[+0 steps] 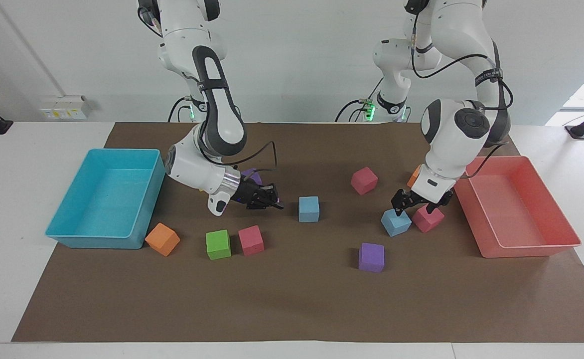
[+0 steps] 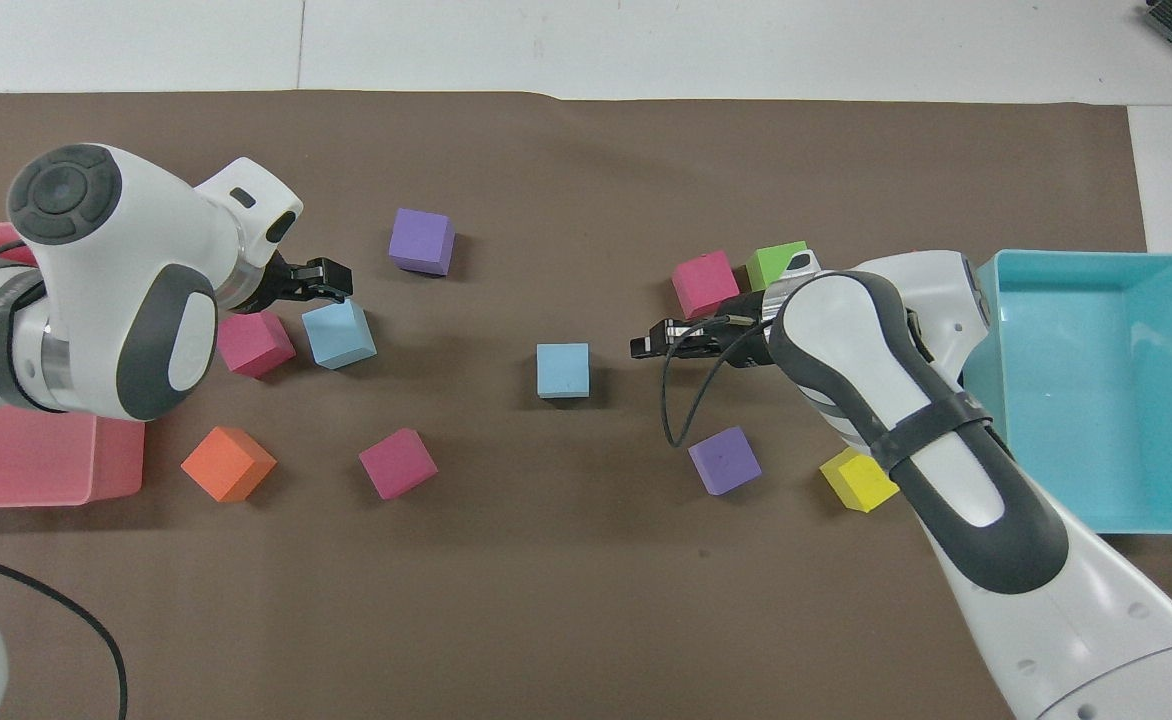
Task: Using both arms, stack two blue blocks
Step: 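Close the left gripper around the light-blue cube near the pink bin, then lift the cube with the left gripper and carry it toward the center cube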
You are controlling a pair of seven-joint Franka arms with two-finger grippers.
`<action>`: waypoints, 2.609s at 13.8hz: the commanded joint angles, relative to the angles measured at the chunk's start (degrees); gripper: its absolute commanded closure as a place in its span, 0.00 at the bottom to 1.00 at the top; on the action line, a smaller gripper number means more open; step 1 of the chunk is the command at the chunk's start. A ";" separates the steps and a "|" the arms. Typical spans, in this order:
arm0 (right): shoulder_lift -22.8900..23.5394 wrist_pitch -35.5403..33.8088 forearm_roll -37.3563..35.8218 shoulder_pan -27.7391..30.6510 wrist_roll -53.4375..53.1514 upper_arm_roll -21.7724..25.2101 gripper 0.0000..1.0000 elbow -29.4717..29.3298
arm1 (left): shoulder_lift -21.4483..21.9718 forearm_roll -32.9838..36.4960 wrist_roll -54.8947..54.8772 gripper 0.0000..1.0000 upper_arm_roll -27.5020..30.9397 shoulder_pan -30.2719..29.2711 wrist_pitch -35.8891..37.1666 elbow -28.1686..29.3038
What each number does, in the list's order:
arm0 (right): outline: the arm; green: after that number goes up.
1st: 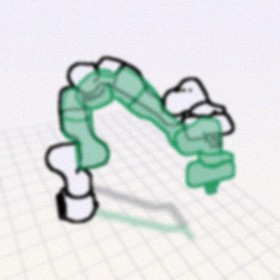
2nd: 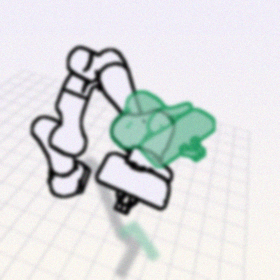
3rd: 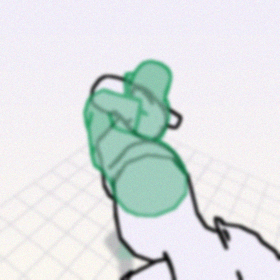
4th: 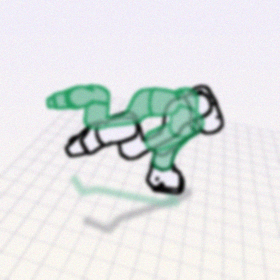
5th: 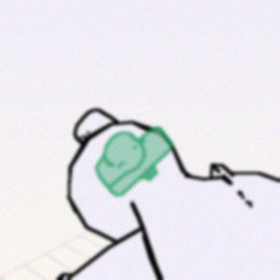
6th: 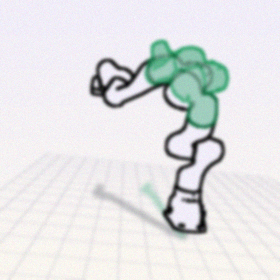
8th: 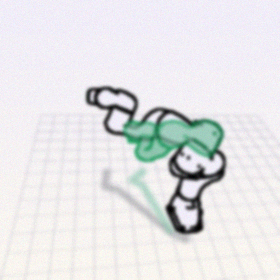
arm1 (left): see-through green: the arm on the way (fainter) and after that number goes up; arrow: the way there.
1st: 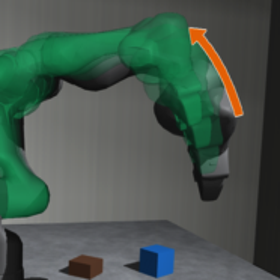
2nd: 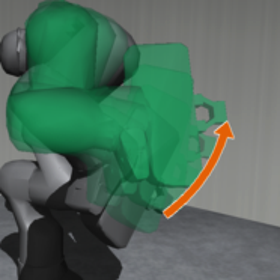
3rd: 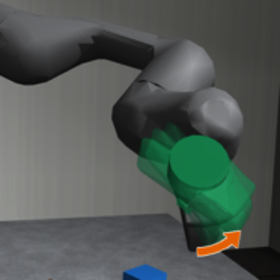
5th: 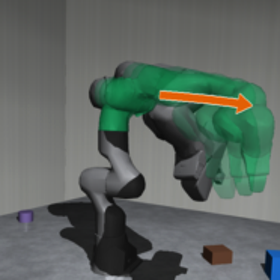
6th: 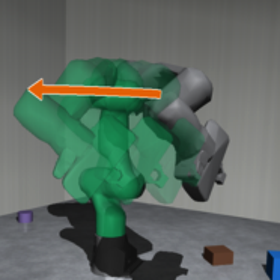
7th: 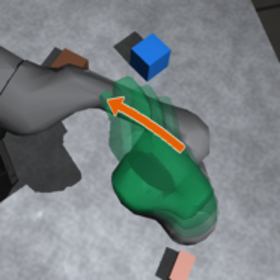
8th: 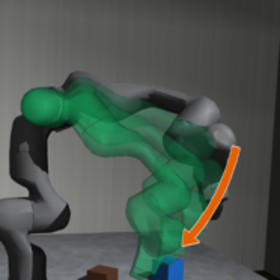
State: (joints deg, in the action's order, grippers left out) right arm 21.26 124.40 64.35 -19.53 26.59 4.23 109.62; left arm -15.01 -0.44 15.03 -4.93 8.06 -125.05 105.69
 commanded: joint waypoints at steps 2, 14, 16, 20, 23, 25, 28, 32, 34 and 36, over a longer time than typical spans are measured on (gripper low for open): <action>2.28 -0.65 10.16 1.69 7.58 -0.80 1.00 1.38 | -1.33 -0.44 2.28 0.00 0.71 0.82 -5.55 3.47; 2.73 -0.47 11.24 0.37 7.51 -0.80 1.00 4.72 | -2.04 0.00 6.32 0.24 0.80 2.84 -6.97 7.59; 2.65 -0.65 11.24 0.37 6.90 -0.81 1.00 4.73 | -1.78 0.35 6.32 0.74 0.80 3.02 -6.44 7.86; 2.65 -0.47 11.41 0.29 5.50 -0.80 1.00 4.73 | -1.34 3.50 6.41 0.98 0.89 4.60 -2.57 6.72; 2.65 -0.21 11.94 0.28 5.23 -0.81 1.00 4.73 | 1.73 3.69 6.32 0.98 0.89 4.69 -1.96 6.72; 2.65 0.06 12.03 0.02 5.14 -0.89 1.00 4.73 | 2.88 4.82 6.41 0.98 0.89 6.52 0.76 5.67; 2.73 0.41 12.03 -0.24 3.91 -0.80 1.00 4.73 | 3.06 5.79 6.58 0.98 0.71 9.16 4.29 2.68; 2.73 0.93 12.03 -0.51 3.91 -0.89 1.00 4.73 | 2.27 6.76 10.27 1.00 0.62 13.82 4.38 -0.39; 2.73 1.02 12.03 -0.51 3.91 -0.80 1.00 4.73 | 1.40 6.76 10.37 1.00 0.62 16.62 6.21 -3.20; 2.73 1.02 12.03 -0.51 3.91 -0.89 1.00 4.73 | 0.95 6.24 10.37 1.00 0.53 18.56 6.31 -5.05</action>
State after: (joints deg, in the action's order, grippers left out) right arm 24.51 124.55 75.01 -19.93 31.14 3.53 113.68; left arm -12.50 4.71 24.37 -5.23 24.20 -120.67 103.96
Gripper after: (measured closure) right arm 0.991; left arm 0.445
